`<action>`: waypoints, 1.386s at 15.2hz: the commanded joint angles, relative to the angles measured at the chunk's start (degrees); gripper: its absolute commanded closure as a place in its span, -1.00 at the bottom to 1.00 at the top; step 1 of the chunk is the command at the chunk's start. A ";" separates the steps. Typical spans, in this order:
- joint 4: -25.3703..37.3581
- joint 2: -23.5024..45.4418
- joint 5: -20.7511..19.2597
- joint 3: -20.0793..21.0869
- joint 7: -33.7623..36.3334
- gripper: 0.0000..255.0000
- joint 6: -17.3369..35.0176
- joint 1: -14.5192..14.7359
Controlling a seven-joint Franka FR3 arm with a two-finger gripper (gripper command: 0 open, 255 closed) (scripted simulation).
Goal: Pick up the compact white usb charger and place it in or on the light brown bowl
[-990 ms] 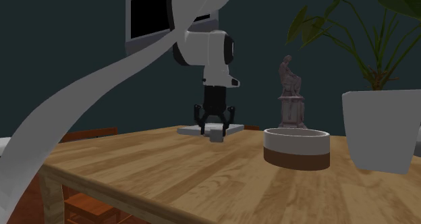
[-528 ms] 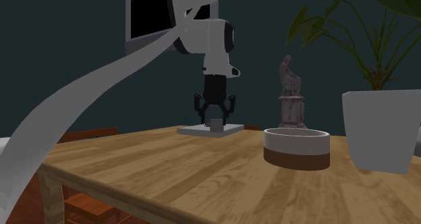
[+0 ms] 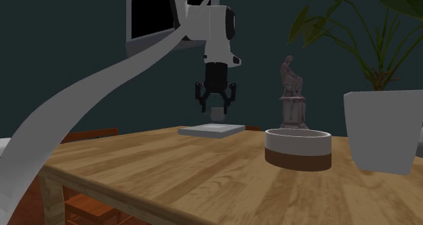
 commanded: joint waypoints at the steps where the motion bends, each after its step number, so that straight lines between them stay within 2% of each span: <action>1: 2.08 0.27 -0.05 0.03 0.12 1.00 -1.83 0.10; 7: 8.00 1.56 -0.26 0.06 0.34 1.00 -6.46 0.39; 14: -0.18 -4.47 1.29 -2.61 -8.37 1.00 -4.59 -6.04; 21: -3.40 -7.15 2.17 -5.89 -17.30 1.00 -4.40 -11.81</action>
